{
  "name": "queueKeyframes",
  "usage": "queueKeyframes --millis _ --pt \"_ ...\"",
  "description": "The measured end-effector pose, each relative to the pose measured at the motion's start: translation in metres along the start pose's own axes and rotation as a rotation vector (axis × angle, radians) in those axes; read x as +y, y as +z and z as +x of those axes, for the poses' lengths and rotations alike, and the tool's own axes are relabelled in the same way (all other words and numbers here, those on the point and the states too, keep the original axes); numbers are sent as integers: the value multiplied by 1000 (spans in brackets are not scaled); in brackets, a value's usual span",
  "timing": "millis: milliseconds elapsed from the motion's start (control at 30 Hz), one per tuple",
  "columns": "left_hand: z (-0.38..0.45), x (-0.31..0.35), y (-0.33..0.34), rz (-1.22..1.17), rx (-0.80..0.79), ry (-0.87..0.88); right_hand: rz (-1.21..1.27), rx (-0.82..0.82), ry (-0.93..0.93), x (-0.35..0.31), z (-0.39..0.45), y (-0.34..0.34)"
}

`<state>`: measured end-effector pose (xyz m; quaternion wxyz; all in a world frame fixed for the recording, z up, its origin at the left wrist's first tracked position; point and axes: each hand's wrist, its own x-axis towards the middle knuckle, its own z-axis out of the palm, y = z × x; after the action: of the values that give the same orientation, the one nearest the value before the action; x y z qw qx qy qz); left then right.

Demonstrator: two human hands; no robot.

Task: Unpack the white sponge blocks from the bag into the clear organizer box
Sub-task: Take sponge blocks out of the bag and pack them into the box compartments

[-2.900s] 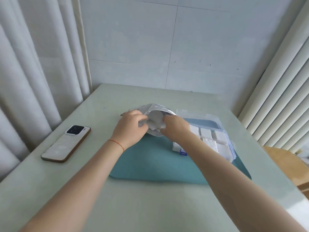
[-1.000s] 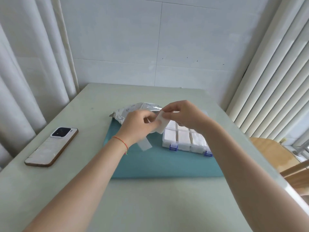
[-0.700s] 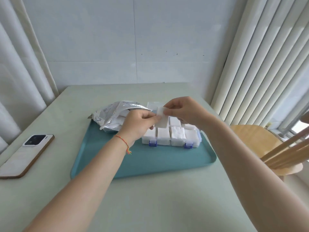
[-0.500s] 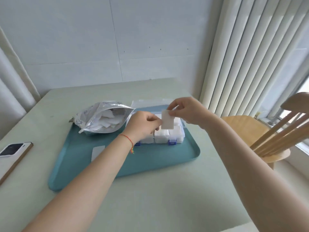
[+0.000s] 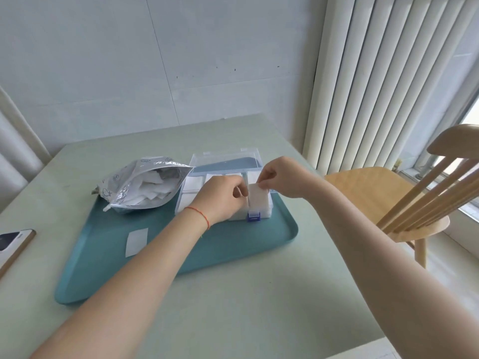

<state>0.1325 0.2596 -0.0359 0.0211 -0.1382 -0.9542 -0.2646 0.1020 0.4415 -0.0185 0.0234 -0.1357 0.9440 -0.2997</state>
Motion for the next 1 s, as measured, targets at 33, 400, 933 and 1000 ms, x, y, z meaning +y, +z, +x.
queueKeyframes --millis 33,400,933,1000 --pt "0 2 -1 16 -21 12 -47 -5 -14 -1 0 1" --pt "1 12 0 120 -204 25 -552 61 -39 -16 1 25" --pt "-101 -118 -84 -201 358 -296 -287 -129 -363 -173 8 117" --pt "-116 -138 -88 -140 274 -372 -404 -267 -385 -189 12 142"
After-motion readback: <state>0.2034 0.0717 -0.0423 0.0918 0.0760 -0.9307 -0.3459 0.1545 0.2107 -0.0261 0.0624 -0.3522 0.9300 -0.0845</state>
